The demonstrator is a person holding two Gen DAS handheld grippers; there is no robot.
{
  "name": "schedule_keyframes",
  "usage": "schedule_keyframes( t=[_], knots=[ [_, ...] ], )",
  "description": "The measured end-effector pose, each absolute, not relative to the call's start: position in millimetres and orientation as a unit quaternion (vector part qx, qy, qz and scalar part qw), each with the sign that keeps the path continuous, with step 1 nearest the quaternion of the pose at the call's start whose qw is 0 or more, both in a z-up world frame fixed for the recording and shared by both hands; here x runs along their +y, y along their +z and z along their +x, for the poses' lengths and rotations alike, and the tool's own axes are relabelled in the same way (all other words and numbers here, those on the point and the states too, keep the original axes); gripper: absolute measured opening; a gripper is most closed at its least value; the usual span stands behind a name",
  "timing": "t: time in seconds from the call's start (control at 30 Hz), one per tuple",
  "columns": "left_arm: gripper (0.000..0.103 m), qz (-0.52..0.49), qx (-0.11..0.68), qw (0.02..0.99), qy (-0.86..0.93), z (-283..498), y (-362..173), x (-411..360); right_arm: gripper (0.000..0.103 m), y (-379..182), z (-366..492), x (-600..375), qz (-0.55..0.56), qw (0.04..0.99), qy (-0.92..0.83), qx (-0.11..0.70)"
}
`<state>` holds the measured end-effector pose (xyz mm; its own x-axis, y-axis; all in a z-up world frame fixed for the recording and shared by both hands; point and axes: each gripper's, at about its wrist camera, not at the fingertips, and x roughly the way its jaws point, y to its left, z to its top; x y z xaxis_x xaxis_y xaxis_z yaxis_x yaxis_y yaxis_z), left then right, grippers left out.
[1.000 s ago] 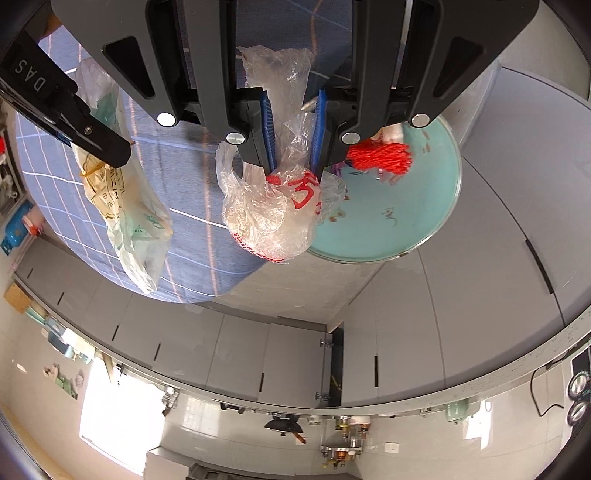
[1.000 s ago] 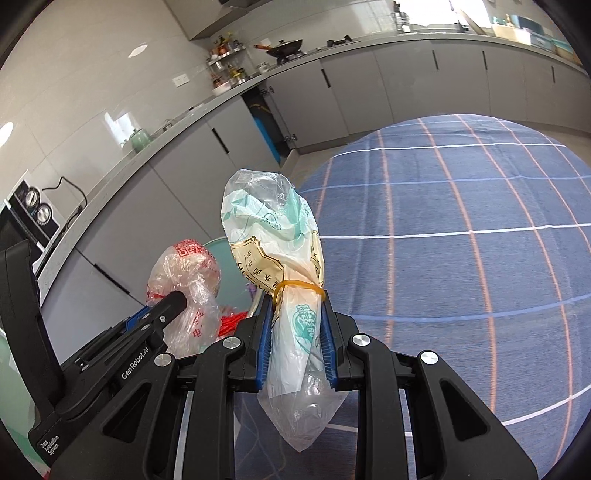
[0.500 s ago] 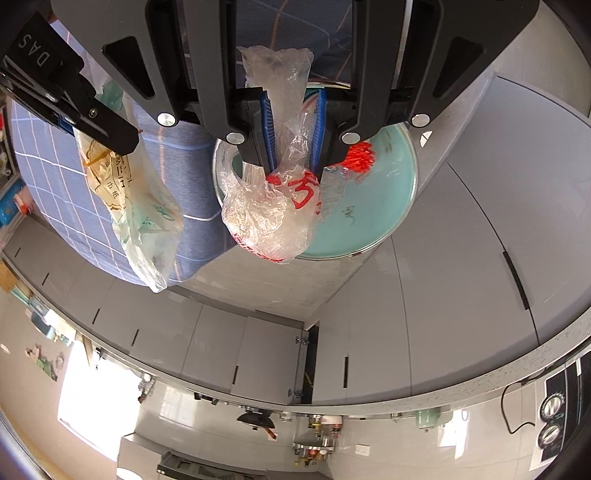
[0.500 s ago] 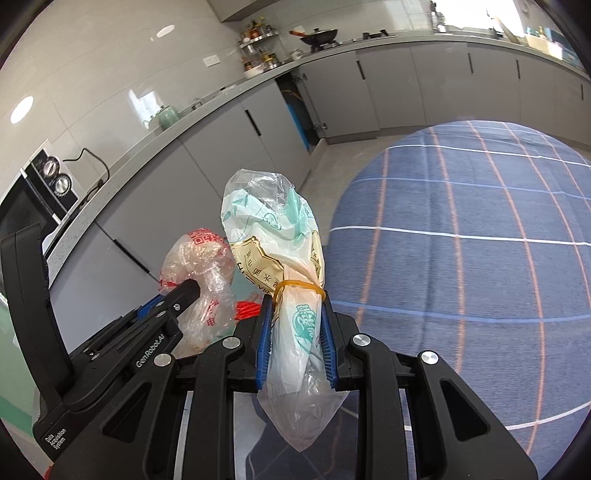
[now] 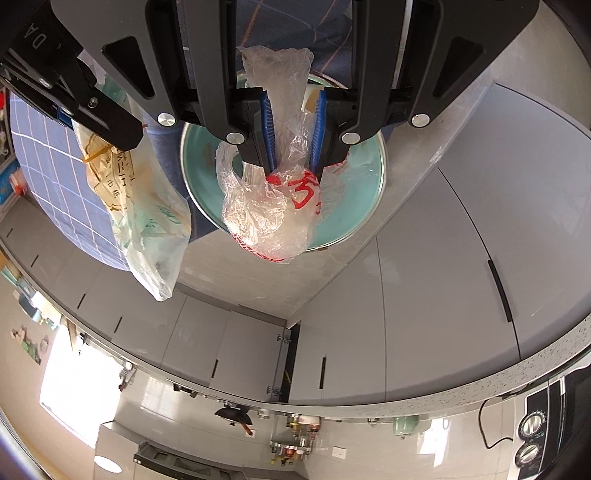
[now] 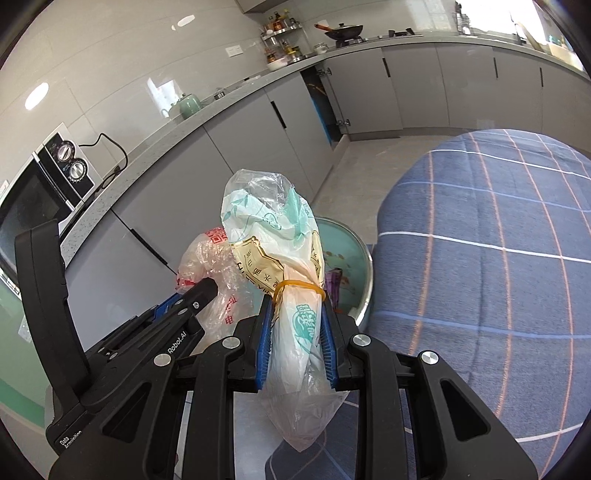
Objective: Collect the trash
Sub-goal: 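Carry both plastic bags over the teal bin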
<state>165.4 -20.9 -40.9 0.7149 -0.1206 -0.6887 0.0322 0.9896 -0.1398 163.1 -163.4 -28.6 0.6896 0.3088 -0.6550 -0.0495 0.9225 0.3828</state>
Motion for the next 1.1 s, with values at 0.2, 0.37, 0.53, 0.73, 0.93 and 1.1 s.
schedule_keyframes(
  t=[0.2, 0.37, 0.53, 0.73, 0.93, 1.1],
  knots=[
    [0.017, -0.066, 0.377, 0.923, -0.038, 172.2, -41.3, -16.8, 0.025, -31.4, 172.6, -157.5, 0.171, 0.900, 0.105, 0.387],
    [0.017, -0.068, 0.379, 0.922, -0.035, 177.1, -42.8, -15.8, 0.025, -32.5, 181.7, -158.0, 0.176, 0.899, 0.104, 0.387],
    [0.017, -0.066, 0.382, 0.921, -0.032, 182.3, -45.7, -15.6, 0.025, -35.8, 189.8, -158.5, 0.178, 0.898, 0.101, 0.388],
    [0.017, -0.069, 0.389, 0.918, -0.026, 186.7, -51.2, -12.6, 0.025, -41.5, 200.3, -156.5, 0.170, 0.897, 0.099, 0.395],
    [0.017, -0.068, 0.403, 0.912, -0.023, 196.9, -59.2, -13.5, 0.026, -50.4, 214.4, -154.2, 0.163, 0.896, 0.092, 0.403],
    [0.017, -0.066, 0.417, 0.906, -0.022, 207.4, -67.5, -15.9, 0.026, -61.7, 225.3, -157.4, 0.176, 0.888, 0.085, 0.417]
  ],
)
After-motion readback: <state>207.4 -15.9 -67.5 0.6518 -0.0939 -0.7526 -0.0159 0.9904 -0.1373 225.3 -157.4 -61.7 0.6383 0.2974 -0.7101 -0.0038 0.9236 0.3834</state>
